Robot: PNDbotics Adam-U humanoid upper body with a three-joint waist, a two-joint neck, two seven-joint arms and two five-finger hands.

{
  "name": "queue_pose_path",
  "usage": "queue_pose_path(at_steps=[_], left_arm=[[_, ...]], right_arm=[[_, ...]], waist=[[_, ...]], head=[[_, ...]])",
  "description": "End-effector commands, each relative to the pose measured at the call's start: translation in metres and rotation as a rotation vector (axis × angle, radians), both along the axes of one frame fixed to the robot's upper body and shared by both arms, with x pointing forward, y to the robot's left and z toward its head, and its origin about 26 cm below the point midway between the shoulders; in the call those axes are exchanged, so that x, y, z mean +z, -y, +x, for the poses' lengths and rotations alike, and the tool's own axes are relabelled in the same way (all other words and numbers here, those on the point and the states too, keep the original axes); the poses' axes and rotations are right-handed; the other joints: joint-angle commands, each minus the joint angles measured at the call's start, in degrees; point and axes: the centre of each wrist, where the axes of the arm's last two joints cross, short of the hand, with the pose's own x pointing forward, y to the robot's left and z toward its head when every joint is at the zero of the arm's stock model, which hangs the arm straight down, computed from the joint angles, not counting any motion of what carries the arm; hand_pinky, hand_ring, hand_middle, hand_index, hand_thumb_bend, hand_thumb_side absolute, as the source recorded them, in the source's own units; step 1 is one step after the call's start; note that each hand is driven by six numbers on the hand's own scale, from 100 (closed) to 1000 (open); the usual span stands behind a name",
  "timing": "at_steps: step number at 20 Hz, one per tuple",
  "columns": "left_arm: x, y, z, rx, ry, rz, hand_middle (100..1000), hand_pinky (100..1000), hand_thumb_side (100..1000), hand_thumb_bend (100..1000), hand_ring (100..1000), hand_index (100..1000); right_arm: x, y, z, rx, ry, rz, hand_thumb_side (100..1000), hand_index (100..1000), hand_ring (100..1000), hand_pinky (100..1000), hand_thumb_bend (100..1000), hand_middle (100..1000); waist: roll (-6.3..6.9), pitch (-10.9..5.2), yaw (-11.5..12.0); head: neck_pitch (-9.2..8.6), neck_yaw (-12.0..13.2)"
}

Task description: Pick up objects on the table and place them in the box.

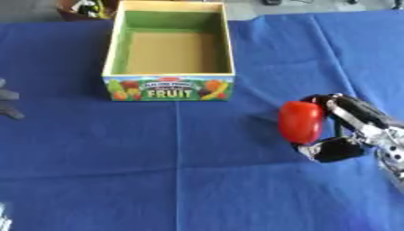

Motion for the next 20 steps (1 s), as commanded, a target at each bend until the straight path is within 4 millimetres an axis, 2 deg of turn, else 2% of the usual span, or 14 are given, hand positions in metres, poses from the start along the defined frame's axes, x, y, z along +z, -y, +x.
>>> queue_pose_path(at_steps=[1,6,14,19,20], left_arm=[[0.008,0.002,-0.003,-0.011,0.027,0.000,559,384,1000,100,539,800],[0.008,0.001,-0.003,-0.010,0.026,0.004,558,383,1000,100,539,799],[0.007,0.000,-0.003,-0.014,0.021,0.018,557,382,1000,100,539,798],[0.007,0.000,-0.003,-0.018,0.018,0.025,556,380,1000,100,538,798],[0.007,0.000,-0.003,-0.019,0.020,0.027,556,380,1000,100,538,798]], right_arm=[[0.026,0.001,-0.009,0.018,0.081,-0.009,227,694,598,294,100,513],[0.053,0.003,-0.012,0.054,0.152,0.000,246,684,594,287,100,508],[0.127,0.001,-0.018,0.092,0.316,-0.007,249,673,588,286,100,505],[0.152,0.002,-0.006,0.063,0.340,0.034,264,674,587,287,100,505],[0.156,0.003,-0.002,0.058,0.343,0.044,375,673,586,286,100,504]], waist=[[-0.30,-0.99,-0.09],[-0.61,-1.21,0.20],[-1.58,-1.56,1.69],[-1.94,-0.99,3.41],[-2.02,-0.84,3.84]], head=[[-0.49,-0.03],[-0.37,-0.01],[0.13,-1.32],[0.19,-2.22],[0.11,-2.44]])
